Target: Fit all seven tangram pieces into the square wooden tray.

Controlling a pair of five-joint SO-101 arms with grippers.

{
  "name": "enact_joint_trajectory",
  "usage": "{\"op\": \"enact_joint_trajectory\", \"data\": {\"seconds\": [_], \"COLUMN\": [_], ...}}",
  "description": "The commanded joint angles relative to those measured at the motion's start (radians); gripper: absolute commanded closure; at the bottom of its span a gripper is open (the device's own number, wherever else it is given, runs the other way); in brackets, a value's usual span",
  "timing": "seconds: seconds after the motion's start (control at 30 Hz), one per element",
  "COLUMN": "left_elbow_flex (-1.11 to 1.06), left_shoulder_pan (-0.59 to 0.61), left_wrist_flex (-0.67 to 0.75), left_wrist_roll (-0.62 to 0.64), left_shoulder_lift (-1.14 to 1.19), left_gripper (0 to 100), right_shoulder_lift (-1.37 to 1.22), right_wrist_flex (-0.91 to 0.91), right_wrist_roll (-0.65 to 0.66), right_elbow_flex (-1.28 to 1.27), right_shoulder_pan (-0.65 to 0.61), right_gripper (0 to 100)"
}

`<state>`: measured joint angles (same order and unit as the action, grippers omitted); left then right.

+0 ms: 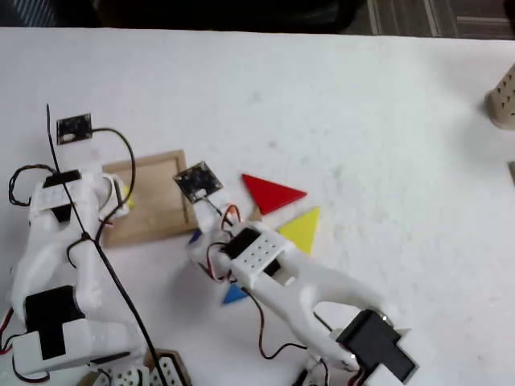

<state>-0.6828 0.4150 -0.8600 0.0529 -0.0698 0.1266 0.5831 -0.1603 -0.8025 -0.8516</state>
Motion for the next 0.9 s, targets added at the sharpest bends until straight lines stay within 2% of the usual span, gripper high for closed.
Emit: {"op": "enact_joint_trajectory", "data": {"seconds": [0.0,0.17,0.43,0.6,0.87], "left_elbow_flex": [0.055,0.055,0.055,0.055,0.055], "left_shoulder_pan": [0.005,0.007,0.005,0.004,0.004], "left_wrist_flex": [0.017,0.017,0.017,0.017,0.017], "left_wrist_roll": [0.005,0.006,0.006,0.003,0.003], "left_shoulder_lift": [0.002,0.002,0.002,0.004,0.004], "left_gripper": [77,77,77,77,77], "right_shoulder_lift": [0.053,-0.015,-0.255,-0.271,-0.277], "right_wrist_flex": [-0.048,-0.13,-0.13,-0.088,-0.093], "right_wrist_roll": [-0.006,-0.044,-0.071,-0.069,-0.066], "right_elbow_flex": [0.023,0.043,0.175,0.204,0.209], "right_shoulder_pan": [-0.033,-0.038,-0.038,-0.039,-0.11], "right_gripper": [80.3,81.9,82.0,82.0,81.9]}}
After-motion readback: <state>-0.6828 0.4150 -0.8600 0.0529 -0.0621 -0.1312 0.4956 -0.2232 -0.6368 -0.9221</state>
